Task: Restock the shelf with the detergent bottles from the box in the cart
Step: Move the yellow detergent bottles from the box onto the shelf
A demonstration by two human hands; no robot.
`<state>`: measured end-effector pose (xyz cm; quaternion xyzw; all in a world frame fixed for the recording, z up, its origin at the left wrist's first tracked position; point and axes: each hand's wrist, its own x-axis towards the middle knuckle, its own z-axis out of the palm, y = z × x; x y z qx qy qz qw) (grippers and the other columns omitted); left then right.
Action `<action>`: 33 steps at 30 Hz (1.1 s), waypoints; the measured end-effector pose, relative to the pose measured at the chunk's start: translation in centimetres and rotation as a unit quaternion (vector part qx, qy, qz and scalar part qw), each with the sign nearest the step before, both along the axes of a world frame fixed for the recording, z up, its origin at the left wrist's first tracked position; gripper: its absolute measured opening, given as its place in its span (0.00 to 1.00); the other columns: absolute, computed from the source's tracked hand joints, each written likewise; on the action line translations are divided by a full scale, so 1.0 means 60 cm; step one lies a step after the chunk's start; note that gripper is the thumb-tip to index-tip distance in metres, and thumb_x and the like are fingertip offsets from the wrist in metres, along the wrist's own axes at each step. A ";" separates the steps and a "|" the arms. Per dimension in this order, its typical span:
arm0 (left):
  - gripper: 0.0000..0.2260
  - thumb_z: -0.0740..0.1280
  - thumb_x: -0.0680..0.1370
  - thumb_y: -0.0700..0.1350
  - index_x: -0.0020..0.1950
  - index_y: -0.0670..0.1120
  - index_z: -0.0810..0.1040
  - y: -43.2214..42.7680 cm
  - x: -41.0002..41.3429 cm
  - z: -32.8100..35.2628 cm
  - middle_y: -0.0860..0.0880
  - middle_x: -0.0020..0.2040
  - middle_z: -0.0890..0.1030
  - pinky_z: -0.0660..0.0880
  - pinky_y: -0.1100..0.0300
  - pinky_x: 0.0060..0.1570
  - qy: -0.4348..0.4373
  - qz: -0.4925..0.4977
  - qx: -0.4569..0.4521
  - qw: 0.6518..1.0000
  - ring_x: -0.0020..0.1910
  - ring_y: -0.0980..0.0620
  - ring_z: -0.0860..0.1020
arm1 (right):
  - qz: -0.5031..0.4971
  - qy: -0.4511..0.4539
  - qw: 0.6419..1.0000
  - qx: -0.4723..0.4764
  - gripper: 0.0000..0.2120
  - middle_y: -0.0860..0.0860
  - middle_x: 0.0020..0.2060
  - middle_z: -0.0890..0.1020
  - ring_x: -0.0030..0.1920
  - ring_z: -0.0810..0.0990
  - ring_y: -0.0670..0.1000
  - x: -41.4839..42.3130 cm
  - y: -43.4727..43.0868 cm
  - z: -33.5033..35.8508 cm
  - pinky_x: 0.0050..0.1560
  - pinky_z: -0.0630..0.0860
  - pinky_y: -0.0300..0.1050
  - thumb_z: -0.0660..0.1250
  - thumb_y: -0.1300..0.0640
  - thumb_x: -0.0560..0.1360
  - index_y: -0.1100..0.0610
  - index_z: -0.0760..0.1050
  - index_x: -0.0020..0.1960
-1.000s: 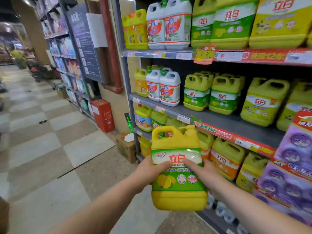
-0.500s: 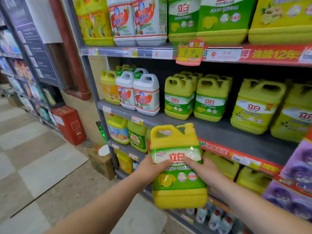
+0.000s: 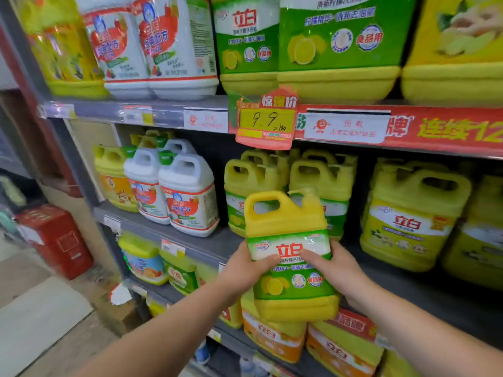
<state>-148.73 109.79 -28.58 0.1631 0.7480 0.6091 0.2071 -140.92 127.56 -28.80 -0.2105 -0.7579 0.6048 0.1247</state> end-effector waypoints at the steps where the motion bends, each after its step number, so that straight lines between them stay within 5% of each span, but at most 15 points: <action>1: 0.22 0.75 0.71 0.47 0.63 0.47 0.73 0.010 -0.013 0.001 0.48 0.57 0.82 0.76 0.47 0.59 0.003 -0.010 -0.003 1.000 0.55 0.49 0.80 | -0.005 0.002 1.000 -0.002 0.24 0.51 0.53 0.82 0.48 0.82 0.50 -0.005 0.009 -0.003 0.48 0.79 0.47 0.75 0.49 0.67 0.53 0.73 0.60; 7: 0.24 0.77 0.68 0.42 0.61 0.45 0.74 0.071 -0.088 0.021 0.47 0.56 0.82 0.78 0.55 0.53 0.053 -0.064 -0.024 0.996 0.52 0.51 0.81 | -0.065 0.029 0.997 -0.009 0.24 0.51 0.54 0.81 0.52 0.81 0.51 -0.028 0.048 -0.015 0.54 0.78 0.51 0.75 0.52 0.68 0.52 0.71 0.61; 12: 0.24 0.78 0.66 0.43 0.58 0.46 0.74 0.102 -0.137 0.028 0.48 0.56 0.81 0.76 0.64 0.48 0.116 -0.098 -0.082 0.985 0.48 0.55 0.78 | -0.104 0.064 0.992 0.025 0.23 0.43 0.47 0.80 0.46 0.78 0.37 -0.048 0.060 -0.019 0.37 0.74 0.26 0.76 0.57 0.67 0.46 0.69 0.56; 16: 0.28 0.77 0.67 0.48 0.63 0.44 0.71 0.109 -0.157 0.017 0.46 0.61 0.77 0.72 0.59 0.58 0.197 -0.113 -0.177 0.958 0.59 0.48 0.76 | -0.118 0.028 0.991 0.050 0.25 0.40 0.47 0.78 0.46 0.76 0.37 -0.059 0.066 -0.039 0.41 0.72 0.31 0.76 0.56 0.67 0.45 0.67 0.58; 19: 0.31 0.76 0.67 0.51 0.66 0.45 0.68 0.099 -0.169 0.027 0.47 0.59 0.73 0.71 0.56 0.59 0.282 -0.109 -0.165 0.939 0.60 0.46 0.74 | -0.124 0.008 0.990 0.072 0.27 0.41 0.48 0.77 0.47 0.76 0.40 -0.064 0.077 -0.048 0.47 0.72 0.36 0.76 0.55 0.67 0.46 0.66 0.60; 22: 0.37 0.77 0.63 0.56 0.68 0.45 0.69 0.075 -0.192 0.057 0.44 0.59 0.73 0.71 0.51 0.58 0.445 -0.057 -0.125 0.885 0.58 0.43 0.73 | -0.126 0.000 0.987 0.099 0.28 0.44 0.50 0.78 0.48 0.77 0.42 -0.069 0.081 -0.051 0.48 0.72 0.35 0.76 0.56 0.68 0.51 0.67 0.63; 25: 0.42 0.78 0.58 0.61 0.66 0.43 0.73 0.069 -0.241 0.081 0.39 0.62 0.74 0.67 0.42 0.62 0.591 0.017 -0.164 0.790 0.64 0.35 0.70 | -0.128 0.008 0.985 0.117 0.25 0.40 0.45 0.76 0.37 0.79 0.32 -0.075 0.084 -0.055 0.33 0.72 0.24 0.75 0.60 0.69 0.53 0.67 0.61; 29: 0.53 0.70 0.60 0.71 0.77 0.51 0.53 0.075 -0.293 0.089 0.45 0.76 0.56 0.43 0.40 0.72 0.592 -0.059 -0.300 0.745 0.76 0.40 0.47 | -0.135 0.008 0.981 0.139 0.25 0.44 0.47 0.78 0.39 0.77 0.35 -0.092 0.094 -0.053 0.33 0.71 0.22 0.74 0.61 0.69 0.55 0.67 0.61; 33: 0.54 0.72 0.58 0.69 0.77 0.48 0.56 0.076 -0.301 0.071 0.43 0.73 0.63 0.47 0.37 0.70 0.611 -0.045 -0.297 0.732 0.75 0.37 0.53 | -0.145 0.007 0.978 0.149 0.27 0.48 0.49 0.76 0.44 0.74 0.43 -0.109 0.106 -0.052 0.33 0.70 0.21 0.74 0.60 0.70 0.57 0.65 0.64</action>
